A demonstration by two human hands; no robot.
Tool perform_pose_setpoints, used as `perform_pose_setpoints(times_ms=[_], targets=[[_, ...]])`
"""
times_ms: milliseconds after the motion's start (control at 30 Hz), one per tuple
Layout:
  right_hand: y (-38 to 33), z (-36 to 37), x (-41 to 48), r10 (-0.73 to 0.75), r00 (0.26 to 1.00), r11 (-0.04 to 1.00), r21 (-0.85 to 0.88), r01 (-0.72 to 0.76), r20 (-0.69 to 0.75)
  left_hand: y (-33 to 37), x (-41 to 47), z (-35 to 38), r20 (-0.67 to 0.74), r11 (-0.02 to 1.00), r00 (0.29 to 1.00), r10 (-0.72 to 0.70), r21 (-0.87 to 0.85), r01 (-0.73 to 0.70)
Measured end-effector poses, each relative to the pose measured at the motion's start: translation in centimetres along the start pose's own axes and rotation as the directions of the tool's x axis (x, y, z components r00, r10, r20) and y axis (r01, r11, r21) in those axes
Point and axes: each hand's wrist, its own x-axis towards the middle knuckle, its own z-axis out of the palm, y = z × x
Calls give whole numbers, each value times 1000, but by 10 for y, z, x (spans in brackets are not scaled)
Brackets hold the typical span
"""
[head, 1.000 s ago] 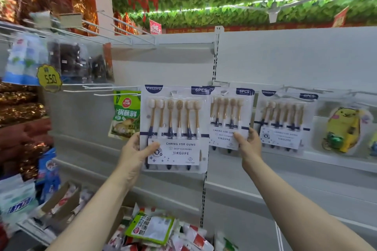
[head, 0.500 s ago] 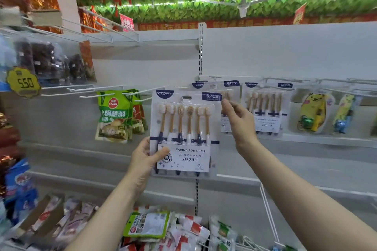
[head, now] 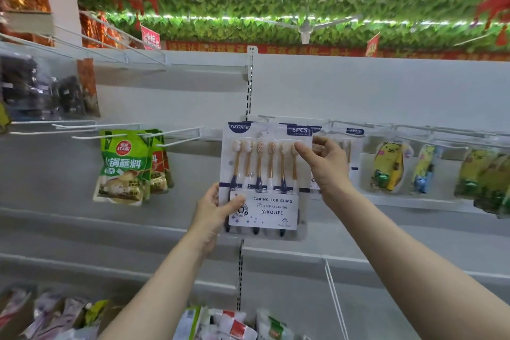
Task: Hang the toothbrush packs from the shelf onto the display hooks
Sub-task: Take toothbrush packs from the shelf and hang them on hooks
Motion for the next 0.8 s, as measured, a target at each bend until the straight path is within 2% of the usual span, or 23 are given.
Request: perform_pose_setpoints(times_ms=[267, 800], targets=[[26, 1, 24, 15, 1000, 1000, -9, -15, 2, -17, 22, 5, -7, 999, 999, -42, 5, 42], [66, 13, 88, 75, 994, 995, -76, -68, 82, -45, 94, 10, -119, 993, 993, -10, 115, 24]])
